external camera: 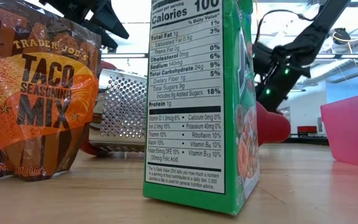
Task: Pick & Place Kitchen Items
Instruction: Put the large black food coloring bottle into the black bin
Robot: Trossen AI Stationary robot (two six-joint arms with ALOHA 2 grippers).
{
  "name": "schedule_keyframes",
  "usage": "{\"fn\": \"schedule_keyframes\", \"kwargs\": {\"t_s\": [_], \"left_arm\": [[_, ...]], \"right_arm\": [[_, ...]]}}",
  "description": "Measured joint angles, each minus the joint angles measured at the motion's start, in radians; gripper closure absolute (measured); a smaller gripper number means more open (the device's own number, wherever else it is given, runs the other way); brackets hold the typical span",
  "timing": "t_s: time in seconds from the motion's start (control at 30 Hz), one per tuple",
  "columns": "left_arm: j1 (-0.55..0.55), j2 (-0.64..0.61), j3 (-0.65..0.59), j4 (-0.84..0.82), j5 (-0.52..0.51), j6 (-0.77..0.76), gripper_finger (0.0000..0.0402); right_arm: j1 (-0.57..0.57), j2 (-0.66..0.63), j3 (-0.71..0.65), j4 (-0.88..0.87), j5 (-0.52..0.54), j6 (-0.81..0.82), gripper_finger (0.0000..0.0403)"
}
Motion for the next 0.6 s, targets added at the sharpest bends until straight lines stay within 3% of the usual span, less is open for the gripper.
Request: {"fn": "schedule_keyframes", "kwargs": {"t_s": [0.27,0.6], "left_arm": [[0.000,0.000,0.000,0.050,0.008,0.110,0.0151],[0.001,0.000,0.000,0.255,0.117,0.298,0.0151]], "right_arm": [[0.133,-0.203,0.000,0.013,-0.024,0.000,0.0294],[0.367,-0.406,0.001,0.144,-0.079,-0.047,0.0294]]}}
